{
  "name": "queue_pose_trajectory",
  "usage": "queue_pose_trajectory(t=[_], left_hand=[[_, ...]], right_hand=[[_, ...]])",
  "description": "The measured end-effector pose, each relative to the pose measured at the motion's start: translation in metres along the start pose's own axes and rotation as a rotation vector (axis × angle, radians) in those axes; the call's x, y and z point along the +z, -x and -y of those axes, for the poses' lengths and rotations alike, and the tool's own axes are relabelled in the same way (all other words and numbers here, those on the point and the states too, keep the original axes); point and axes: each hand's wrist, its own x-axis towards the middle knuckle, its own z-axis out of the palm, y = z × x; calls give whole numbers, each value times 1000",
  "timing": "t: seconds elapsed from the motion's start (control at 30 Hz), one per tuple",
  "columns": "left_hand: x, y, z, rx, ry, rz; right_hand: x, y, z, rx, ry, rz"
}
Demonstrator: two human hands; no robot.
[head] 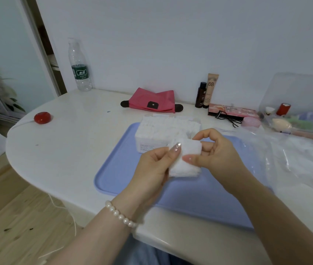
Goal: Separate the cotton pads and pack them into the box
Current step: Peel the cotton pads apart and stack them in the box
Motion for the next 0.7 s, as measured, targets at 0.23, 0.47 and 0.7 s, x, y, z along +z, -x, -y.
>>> queue_pose_trajectory(t=[0.23, 0.47, 0.7], left_hand=[[2, -3, 5, 5, -18, -156], [11, -12, -2, -26, -56, -145], [20, -25, -6, 240, -440, -80]], right_hand=[[2, -1, -4, -6, 29, -20], [0, -2, -1, -2, 68, -52], [-9, -12, 10, 234, 42, -40]])
